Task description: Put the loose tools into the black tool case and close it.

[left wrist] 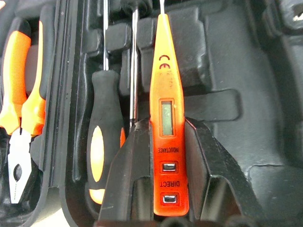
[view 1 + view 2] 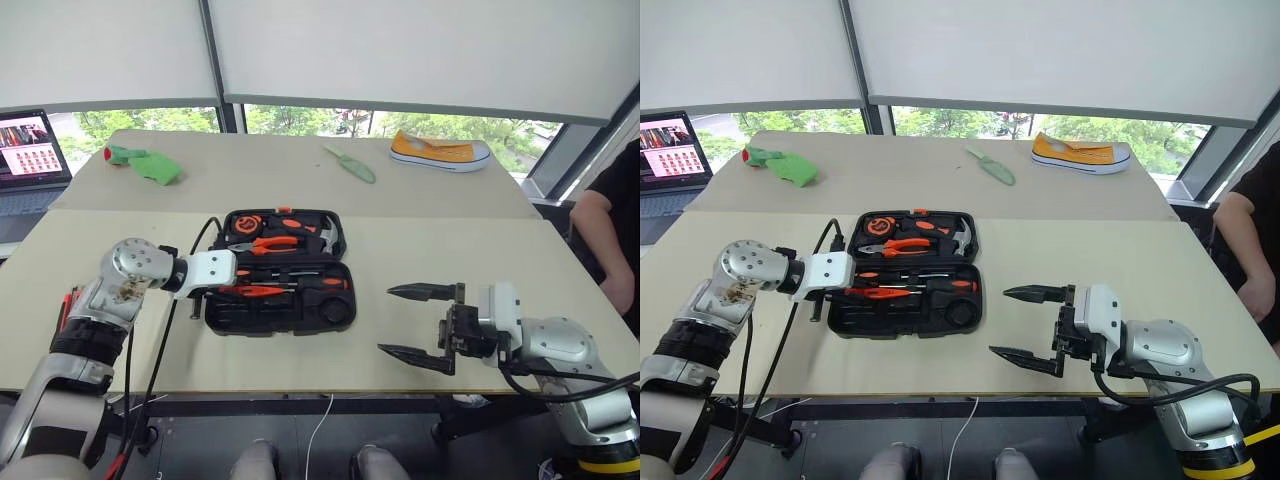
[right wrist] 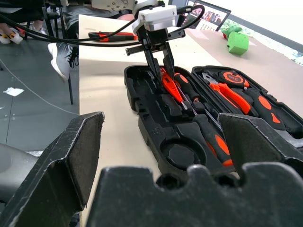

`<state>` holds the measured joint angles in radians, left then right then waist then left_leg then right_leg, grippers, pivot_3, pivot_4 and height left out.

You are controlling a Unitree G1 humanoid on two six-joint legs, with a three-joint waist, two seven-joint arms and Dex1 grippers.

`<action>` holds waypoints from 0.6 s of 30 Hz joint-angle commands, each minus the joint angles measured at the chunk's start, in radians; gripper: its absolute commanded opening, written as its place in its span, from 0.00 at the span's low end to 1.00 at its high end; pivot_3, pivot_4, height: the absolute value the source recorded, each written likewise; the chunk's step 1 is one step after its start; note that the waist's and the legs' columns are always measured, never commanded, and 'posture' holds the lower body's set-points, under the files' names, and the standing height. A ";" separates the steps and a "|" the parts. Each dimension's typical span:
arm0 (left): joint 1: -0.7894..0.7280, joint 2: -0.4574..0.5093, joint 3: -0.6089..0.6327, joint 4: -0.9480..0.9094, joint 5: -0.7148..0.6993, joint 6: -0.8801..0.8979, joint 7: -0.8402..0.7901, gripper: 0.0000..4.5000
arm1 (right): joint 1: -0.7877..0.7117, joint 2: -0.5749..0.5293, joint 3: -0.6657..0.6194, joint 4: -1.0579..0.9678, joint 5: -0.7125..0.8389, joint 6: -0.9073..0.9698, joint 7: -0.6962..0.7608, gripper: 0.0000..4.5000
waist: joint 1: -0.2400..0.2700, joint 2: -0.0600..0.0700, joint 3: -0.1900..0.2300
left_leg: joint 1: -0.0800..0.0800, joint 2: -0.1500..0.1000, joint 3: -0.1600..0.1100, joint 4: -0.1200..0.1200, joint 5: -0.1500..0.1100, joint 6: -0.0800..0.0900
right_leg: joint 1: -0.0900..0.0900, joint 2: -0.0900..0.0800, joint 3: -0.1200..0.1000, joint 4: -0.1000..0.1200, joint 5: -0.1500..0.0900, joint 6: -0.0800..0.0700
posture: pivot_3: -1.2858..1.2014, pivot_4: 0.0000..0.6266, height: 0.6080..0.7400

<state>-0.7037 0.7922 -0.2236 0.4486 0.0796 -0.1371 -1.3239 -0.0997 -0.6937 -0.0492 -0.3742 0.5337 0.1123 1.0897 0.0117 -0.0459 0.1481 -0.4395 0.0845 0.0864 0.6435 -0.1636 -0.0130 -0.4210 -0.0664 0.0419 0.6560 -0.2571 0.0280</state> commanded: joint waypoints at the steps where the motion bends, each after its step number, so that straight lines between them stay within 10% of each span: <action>1: -0.034 0.021 -0.043 0.001 0.047 -0.010 -0.031 0.10 | 0.007 -0.004 -0.020 -0.040 0.023 0.009 -0.004 1.00 | 0.000 0.000 0.000 | 0.000 0.000 0.000 0.000 0.000 0.000 | 0.000 0.000 0.000 0.000 0.000 0.000 | 0.52 0.24 1.00; 18: -0.055 0.038 -0.071 0.066 0.103 -0.012 -0.015 0.10 | 0.013 -0.002 -0.017 -0.050 0.022 0.023 -0.011 1.00 | -0.004 0.000 0.000 | 0.001 0.000 0.000 0.000 0.000 0.000 | 0.000 0.001 0.000 0.001 0.000 0.000 | 0.52 0.24 1.00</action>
<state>-0.7633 0.8175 -0.2787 0.4882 0.1534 -0.1652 -1.3379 -0.0867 -0.6936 -0.0494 -0.3870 0.5339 0.1354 1.0804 0.0077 -0.0457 0.1479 -0.4380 0.0849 0.0862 0.6435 -0.1636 -0.0130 -0.4206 -0.0655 0.0424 0.6574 -0.2572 0.0277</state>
